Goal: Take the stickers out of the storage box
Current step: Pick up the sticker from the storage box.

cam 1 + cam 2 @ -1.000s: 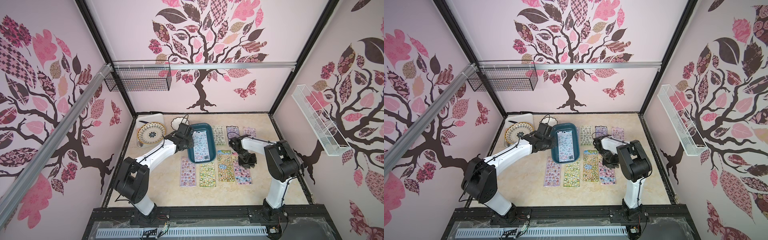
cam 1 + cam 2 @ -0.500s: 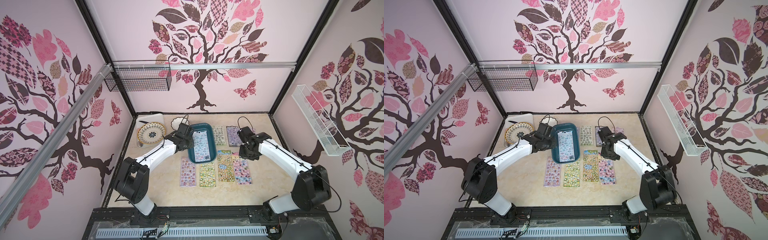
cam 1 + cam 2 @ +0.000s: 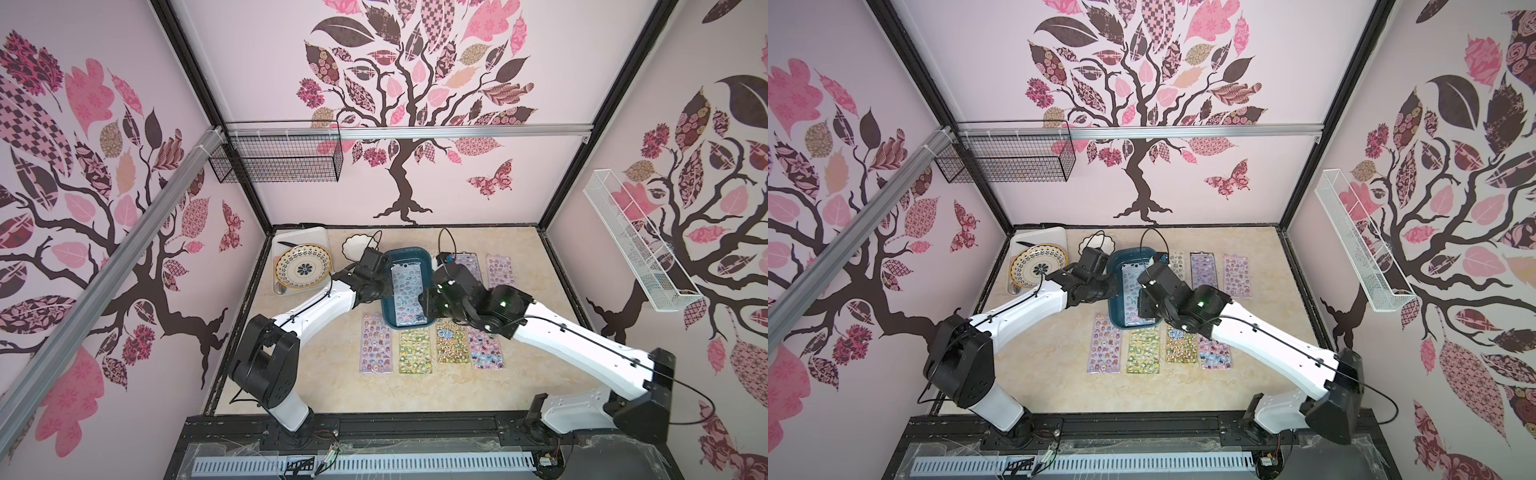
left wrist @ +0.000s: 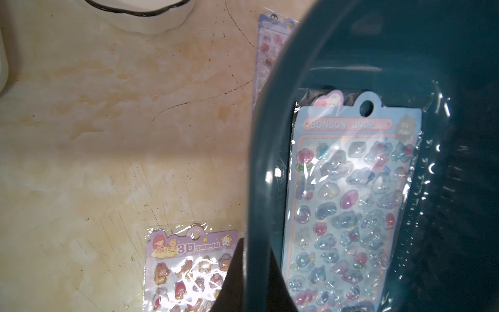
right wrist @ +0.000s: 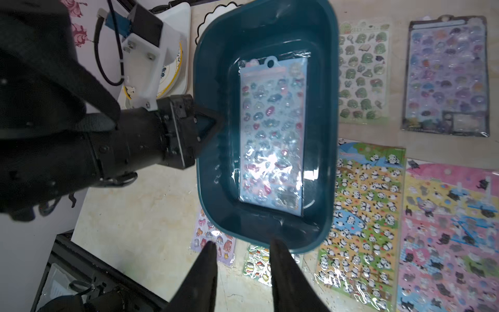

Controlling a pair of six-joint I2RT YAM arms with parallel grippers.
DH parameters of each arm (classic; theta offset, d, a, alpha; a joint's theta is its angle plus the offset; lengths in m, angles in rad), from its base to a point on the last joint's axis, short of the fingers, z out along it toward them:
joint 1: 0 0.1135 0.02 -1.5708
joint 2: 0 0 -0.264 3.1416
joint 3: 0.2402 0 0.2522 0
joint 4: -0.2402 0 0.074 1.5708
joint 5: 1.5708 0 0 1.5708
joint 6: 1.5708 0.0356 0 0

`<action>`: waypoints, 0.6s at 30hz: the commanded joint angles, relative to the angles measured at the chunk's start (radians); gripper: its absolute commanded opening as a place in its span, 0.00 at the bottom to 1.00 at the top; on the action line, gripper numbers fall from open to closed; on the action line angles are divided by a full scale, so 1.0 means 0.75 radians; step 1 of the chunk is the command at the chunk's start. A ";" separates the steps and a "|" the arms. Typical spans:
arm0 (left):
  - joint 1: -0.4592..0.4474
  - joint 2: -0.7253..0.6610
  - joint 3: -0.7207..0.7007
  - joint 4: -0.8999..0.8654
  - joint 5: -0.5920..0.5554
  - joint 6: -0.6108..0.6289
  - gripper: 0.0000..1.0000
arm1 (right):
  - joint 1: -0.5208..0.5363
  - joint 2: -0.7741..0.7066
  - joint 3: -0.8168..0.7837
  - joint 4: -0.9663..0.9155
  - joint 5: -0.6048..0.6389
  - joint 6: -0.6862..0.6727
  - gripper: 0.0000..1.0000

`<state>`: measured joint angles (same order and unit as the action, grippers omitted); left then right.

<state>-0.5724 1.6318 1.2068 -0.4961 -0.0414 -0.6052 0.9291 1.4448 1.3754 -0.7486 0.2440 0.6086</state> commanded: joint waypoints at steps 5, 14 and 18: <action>-0.052 -0.050 -0.048 0.110 -0.014 0.007 0.00 | -0.003 0.358 0.195 -0.254 0.270 0.106 0.46; -0.051 -0.077 -0.059 0.137 0.037 -0.015 0.00 | -0.132 0.451 0.115 -0.187 0.205 0.163 0.61; -0.050 -0.089 -0.063 0.148 0.061 -0.025 0.00 | -0.163 0.489 0.124 -0.187 0.196 0.165 0.62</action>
<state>-0.6144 1.6062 1.1683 -0.4232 -0.0208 -0.6083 0.8196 1.7699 1.4612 -0.8726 0.3832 0.7170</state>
